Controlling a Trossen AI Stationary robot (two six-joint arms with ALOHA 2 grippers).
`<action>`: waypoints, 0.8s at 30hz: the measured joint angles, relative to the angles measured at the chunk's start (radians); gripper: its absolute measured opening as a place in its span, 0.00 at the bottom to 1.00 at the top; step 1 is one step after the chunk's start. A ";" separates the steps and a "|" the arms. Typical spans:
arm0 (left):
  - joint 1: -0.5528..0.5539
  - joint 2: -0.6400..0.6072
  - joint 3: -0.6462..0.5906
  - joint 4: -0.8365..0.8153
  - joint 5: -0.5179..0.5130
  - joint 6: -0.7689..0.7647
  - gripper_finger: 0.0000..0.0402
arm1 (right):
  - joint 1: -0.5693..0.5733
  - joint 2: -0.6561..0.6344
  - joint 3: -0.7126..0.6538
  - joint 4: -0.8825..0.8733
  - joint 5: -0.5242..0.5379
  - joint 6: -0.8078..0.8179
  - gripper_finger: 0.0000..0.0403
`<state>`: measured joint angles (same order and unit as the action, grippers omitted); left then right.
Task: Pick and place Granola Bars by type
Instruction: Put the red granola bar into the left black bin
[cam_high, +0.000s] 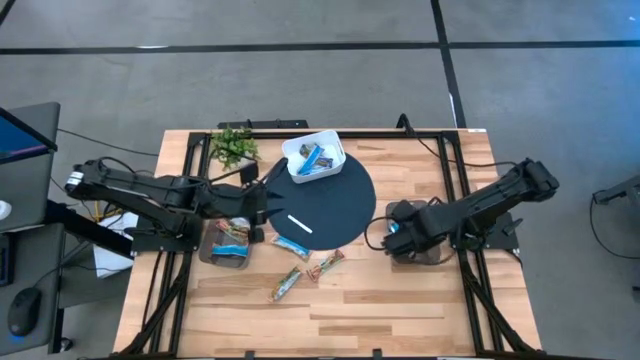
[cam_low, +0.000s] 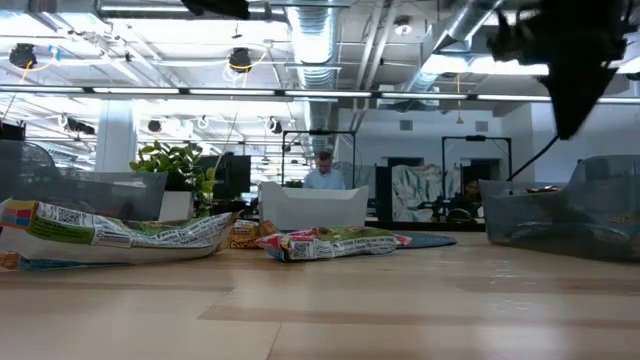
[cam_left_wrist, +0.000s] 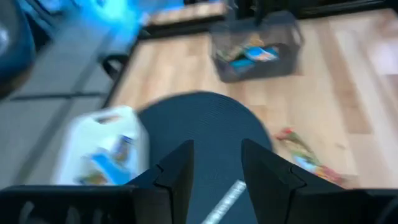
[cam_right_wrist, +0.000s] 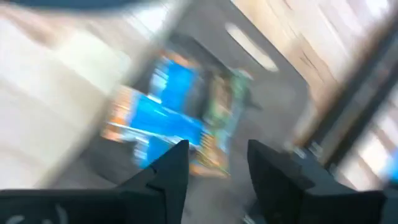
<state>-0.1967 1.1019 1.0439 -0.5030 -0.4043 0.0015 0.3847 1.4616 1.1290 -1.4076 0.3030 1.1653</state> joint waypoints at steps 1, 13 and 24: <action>0.004 0.012 0.000 -0.004 0.030 -0.025 0.32 | 0.014 -0.025 0.000 0.037 0.024 -0.013 0.40; 0.032 0.315 0.000 0.228 0.424 -0.160 0.32 | 0.130 -0.230 0.002 0.492 0.264 -0.399 0.38; 0.027 0.578 0.135 0.279 0.418 -0.238 0.32 | 0.243 -0.267 0.002 0.317 0.307 -0.415 0.35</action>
<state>-0.1698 1.6800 1.1794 -0.2237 0.0139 -0.2362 0.6275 1.1950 1.1305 -1.0905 0.6097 0.7506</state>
